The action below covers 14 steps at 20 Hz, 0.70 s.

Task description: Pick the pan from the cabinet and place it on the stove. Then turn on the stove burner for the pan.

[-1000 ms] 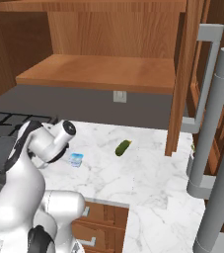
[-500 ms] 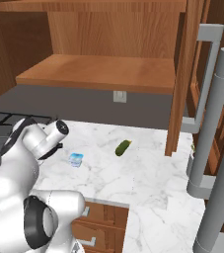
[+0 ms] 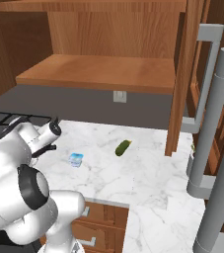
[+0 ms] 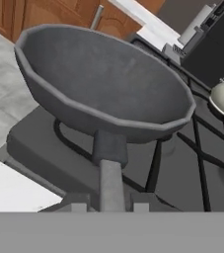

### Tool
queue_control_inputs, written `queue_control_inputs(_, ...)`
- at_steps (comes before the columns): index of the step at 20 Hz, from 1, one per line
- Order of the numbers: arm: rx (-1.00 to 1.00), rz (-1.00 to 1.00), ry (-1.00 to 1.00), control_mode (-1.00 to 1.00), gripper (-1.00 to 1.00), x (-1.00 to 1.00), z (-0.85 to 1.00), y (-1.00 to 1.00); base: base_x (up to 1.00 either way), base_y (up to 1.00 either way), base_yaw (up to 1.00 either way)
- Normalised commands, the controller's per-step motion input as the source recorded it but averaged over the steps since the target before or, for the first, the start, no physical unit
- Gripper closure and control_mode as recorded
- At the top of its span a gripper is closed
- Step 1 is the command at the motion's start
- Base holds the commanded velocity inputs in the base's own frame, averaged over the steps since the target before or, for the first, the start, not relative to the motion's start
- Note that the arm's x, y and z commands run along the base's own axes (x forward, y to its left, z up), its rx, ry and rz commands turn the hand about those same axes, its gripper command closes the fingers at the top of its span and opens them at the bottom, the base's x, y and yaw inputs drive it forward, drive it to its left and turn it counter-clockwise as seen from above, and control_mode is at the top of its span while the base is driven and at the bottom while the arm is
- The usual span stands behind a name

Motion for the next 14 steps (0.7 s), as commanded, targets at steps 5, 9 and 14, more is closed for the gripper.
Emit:
queue_control_inputs(5, 0.0, -0.01, 0.01, -1.0, 1.0, 0.21, -0.25, 0.3, 0.0, 0.0, 0.0)
queue_control_inputs(9, 0.0, -0.02, 0.0, -1.0, 1.0, 0.19, -0.25, 0.28, 0.0, 0.0, 0.0)
queue_control_inputs(14, 0.0, -0.04, 0.0, -1.0, 1.0, 0.21, -0.26, 0.3, 0.0, 0.0, 0.0)
